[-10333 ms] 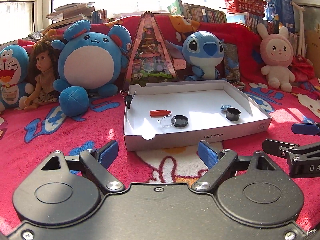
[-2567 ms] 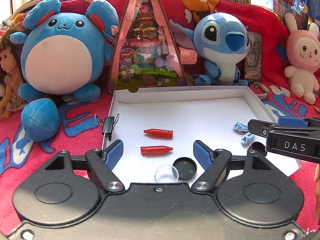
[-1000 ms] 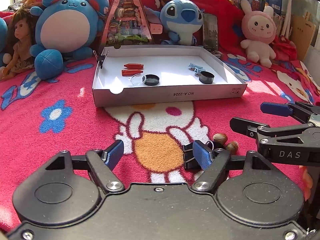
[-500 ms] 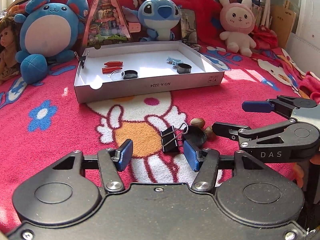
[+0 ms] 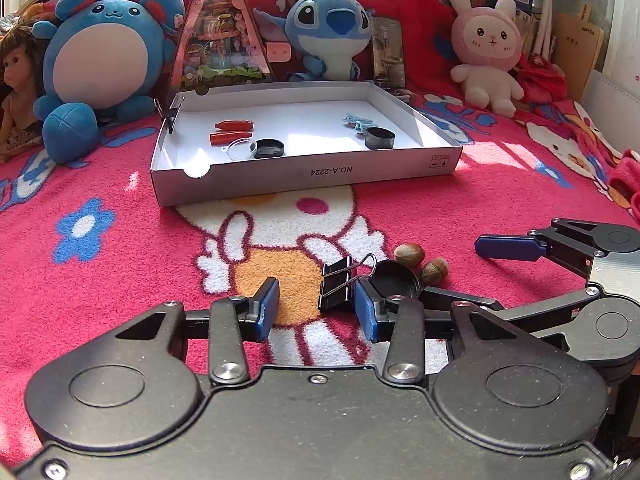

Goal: Organize rigid objects
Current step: 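Close the left gripper on the black binder clip while the right approaches the acorns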

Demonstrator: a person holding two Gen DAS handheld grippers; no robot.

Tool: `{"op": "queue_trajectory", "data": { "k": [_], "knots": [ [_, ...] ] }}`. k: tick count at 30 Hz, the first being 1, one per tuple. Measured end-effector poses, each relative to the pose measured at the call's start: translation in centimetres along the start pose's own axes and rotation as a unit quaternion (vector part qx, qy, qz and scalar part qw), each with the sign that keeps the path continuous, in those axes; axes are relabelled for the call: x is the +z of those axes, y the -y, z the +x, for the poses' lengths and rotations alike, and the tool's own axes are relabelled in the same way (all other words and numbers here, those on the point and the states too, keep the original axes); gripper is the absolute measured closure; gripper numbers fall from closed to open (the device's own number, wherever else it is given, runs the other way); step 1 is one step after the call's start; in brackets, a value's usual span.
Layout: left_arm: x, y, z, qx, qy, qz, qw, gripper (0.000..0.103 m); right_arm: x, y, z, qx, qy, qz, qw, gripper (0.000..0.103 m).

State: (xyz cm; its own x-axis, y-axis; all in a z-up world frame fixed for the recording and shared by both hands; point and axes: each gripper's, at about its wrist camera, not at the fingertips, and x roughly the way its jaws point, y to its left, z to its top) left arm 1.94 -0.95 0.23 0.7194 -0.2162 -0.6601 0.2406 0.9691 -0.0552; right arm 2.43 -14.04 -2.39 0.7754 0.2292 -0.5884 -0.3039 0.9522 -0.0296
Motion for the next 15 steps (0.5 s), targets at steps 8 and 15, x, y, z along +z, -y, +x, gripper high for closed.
{"op": "queue_trajectory", "data": {
  "k": [8, 15],
  "knots": [
    [0.0, -1.5, 0.1, 0.032, 0.005, -0.008, 0.9995, 0.060, 0.0, -0.3, 0.0, 0.002, 0.005, 0.001, 1.000, 0.025],
    [0.0, -2.3, 0.1, 0.050, 0.007, -0.016, 0.9986, 0.059, 0.0, -0.3, 0.1, -0.011, 0.009, 0.005, 1.000, 0.027]
  ]
}}
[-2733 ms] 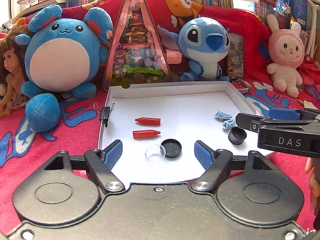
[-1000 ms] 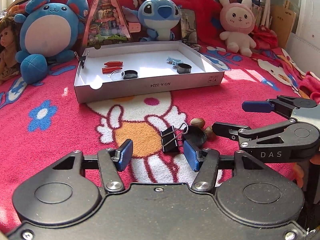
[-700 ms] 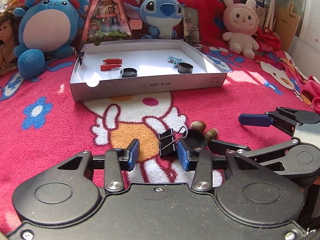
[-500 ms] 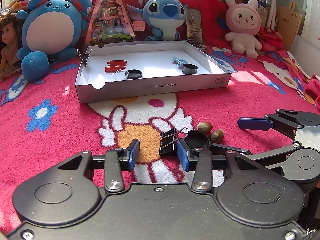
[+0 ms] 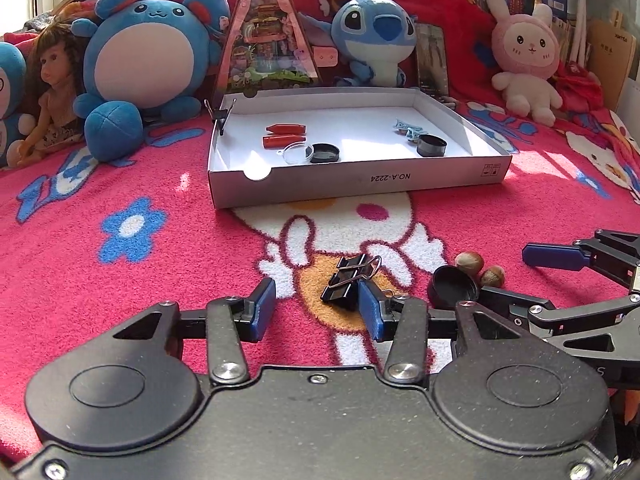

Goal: Organize rigid objects
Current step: 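Close the left gripper on the black binder clip while the right approaches the acorns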

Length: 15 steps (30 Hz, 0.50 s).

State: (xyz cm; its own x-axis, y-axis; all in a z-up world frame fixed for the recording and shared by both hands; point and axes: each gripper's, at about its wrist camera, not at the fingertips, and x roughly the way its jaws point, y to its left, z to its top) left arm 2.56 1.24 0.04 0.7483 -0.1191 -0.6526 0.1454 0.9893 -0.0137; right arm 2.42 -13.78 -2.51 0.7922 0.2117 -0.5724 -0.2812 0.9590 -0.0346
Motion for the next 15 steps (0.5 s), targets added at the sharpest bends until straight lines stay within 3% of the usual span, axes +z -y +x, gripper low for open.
{"op": "queue_trajectory", "data": {
  "k": [8, 15],
  "knots": [
    [-0.1, -0.8, -0.3, 0.015, -0.003, -0.003, 0.9999, 0.050, -0.1, 0.1, 0.1, -0.015, 0.008, 0.007, 1.000, 0.027],
    [-0.3, -2.2, -0.2, 0.056, -0.004, -0.023, 0.9981, 0.046, -0.2, 0.1, 0.0, -0.025, 0.012, 0.009, 1.000, 0.027]
  ]
}}
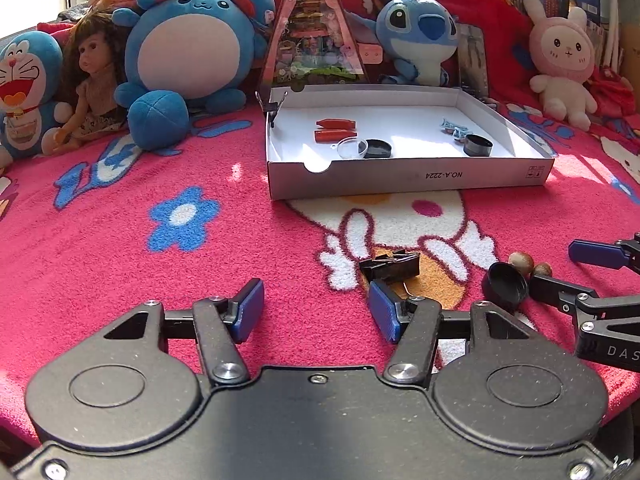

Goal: Organize rigid objects
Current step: 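Close the left gripper on the black binder clip while the right approaches the acorns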

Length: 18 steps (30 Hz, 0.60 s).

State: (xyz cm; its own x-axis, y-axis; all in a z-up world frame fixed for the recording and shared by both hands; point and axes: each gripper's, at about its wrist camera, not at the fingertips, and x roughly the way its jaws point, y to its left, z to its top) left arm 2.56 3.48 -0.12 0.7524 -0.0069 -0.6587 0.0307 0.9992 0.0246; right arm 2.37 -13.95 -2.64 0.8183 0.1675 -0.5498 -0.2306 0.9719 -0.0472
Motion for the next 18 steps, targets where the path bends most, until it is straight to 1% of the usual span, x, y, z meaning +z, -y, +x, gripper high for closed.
{"op": "queue_trajectory", "data": {
  "k": [2, 3, 7, 12, 18],
  "knots": [
    [0.1, -0.1, 0.0, 0.020, 0.003, -0.010, 0.9997, 0.045, 0.0, -0.1, 0.0, -0.008, 0.002, 0.002, 1.000, 0.027],
    [0.2, -0.1, 0.0, 0.024, 0.004, -0.011, 0.9996, 0.045, 0.0, 0.0, 0.1, -0.014, 0.004, 0.005, 1.000, 0.027],
    [0.2, 0.7, -0.4, 0.007, 0.014, -0.004, 0.9999, 0.040, -0.1, 0.3, 0.4, -0.029, 0.006, 0.017, 0.999, 0.027],
    [0.0, 2.3, -0.7, 0.003, 0.018, -0.005, 0.9998, 0.034, -0.4, 0.4, 0.4, -0.041, 0.013, 0.034, 0.998, 0.027],
    [-0.1, 3.7, -0.2, -0.012, 0.016, -0.015, 0.9997, 0.033, -1.0, 0.3, 0.2, -0.078, 0.040, 0.055, 0.995, 0.026]
  ]
}}
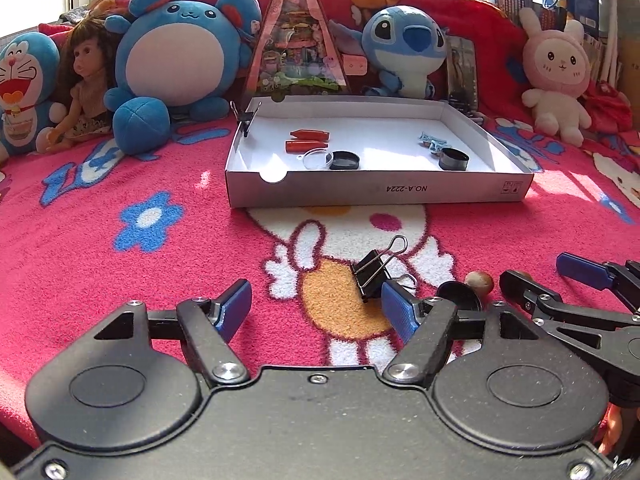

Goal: Organize rigid objects
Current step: 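Close the left gripper on the black binder clip while the right approaches the acorns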

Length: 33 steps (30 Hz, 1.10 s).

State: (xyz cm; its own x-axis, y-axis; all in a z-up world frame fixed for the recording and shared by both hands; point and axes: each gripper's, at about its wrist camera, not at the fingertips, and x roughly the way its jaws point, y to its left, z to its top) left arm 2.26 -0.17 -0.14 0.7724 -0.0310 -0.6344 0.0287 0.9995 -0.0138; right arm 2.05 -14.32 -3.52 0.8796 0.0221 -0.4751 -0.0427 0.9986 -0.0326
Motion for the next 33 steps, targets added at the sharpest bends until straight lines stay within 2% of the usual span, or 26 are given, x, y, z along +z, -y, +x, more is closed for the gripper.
{"op": "queue_trajectory", "data": {
  "k": [9, 23, 24, 27, 29, 33],
  "knots": [
    [-0.2, 0.2, 0.7, -0.016, -0.004, 0.004, 0.9999, 0.040, -0.3, 0.2, 0.1, 0.002, -0.006, 0.006, 1.000, 0.027],
    [-0.4, -3.5, 0.5, 0.032, -0.002, -0.004, 0.9995, 0.041, -0.3, 0.1, 0.1, 0.003, -0.008, 0.002, 1.000, 0.026],
    [-0.4, -3.7, 0.3, 0.029, -0.002, -0.007, 0.9996, 0.041, -0.3, 0.1, 0.1, 0.003, -0.008, 0.002, 1.000, 0.026],
    [-0.5, -3.2, -0.7, -0.027, 0.006, 0.001, 0.9996, 0.040, -0.3, 0.1, 0.1, 0.003, -0.008, 0.002, 1.000, 0.026],
    [-0.5, -2.3, -1.1, -0.045, 0.010, 0.014, 0.9989, 0.039, -0.3, 0.1, 0.1, 0.003, -0.008, 0.001, 1.000, 0.026],
    [-0.2, -0.1, -0.4, -0.041, 0.015, 0.034, 0.9985, 0.038, -0.3, 0.0, 0.2, 0.002, -0.008, 0.001, 1.000, 0.025]
  ]
}}
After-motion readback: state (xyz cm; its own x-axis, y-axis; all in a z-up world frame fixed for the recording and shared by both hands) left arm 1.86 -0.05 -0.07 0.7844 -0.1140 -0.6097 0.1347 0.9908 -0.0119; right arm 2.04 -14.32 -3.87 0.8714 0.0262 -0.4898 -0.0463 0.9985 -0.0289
